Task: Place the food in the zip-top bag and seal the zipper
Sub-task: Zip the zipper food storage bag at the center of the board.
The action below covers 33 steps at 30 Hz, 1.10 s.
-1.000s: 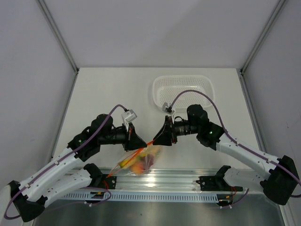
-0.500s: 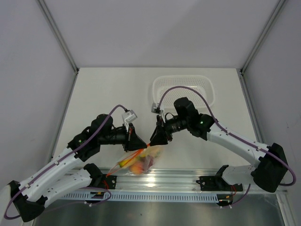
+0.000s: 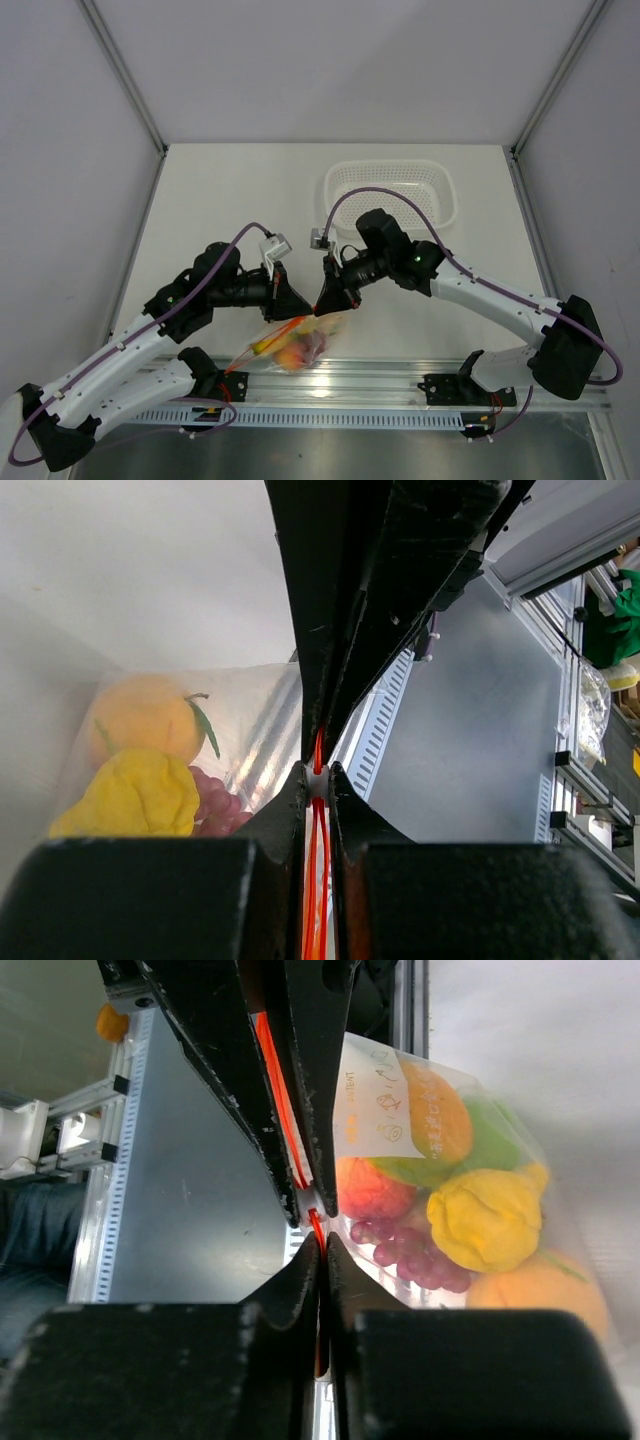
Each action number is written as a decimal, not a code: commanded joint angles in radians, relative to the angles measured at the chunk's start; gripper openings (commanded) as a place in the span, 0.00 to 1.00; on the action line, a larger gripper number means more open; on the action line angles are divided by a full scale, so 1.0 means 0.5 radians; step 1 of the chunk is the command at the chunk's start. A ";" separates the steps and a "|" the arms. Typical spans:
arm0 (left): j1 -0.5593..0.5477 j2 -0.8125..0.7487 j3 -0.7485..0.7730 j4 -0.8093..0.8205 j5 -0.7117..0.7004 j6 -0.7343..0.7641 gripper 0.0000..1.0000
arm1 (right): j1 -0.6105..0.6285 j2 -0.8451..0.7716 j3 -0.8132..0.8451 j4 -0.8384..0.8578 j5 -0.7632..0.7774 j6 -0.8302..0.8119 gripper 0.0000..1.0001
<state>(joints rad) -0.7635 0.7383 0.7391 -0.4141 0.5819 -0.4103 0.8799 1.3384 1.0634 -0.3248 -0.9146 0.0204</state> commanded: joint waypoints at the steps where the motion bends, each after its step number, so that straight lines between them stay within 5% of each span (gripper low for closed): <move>1: -0.010 -0.032 0.050 0.037 0.030 0.004 0.01 | 0.007 0.008 0.098 0.018 -0.024 -0.032 0.00; 17: -0.010 -0.280 0.077 -0.264 -0.252 0.032 0.01 | -0.131 -0.231 -0.181 0.269 0.641 0.290 0.00; 33: -0.010 -0.642 0.185 -0.715 -0.535 -0.002 0.01 | -0.235 -0.367 -0.347 0.398 0.777 0.410 0.00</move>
<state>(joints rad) -0.7635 0.4515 0.7681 -0.7086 0.3408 -0.4095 0.7849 1.1709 0.8967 -0.1570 -0.5919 0.2180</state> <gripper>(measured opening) 0.086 0.009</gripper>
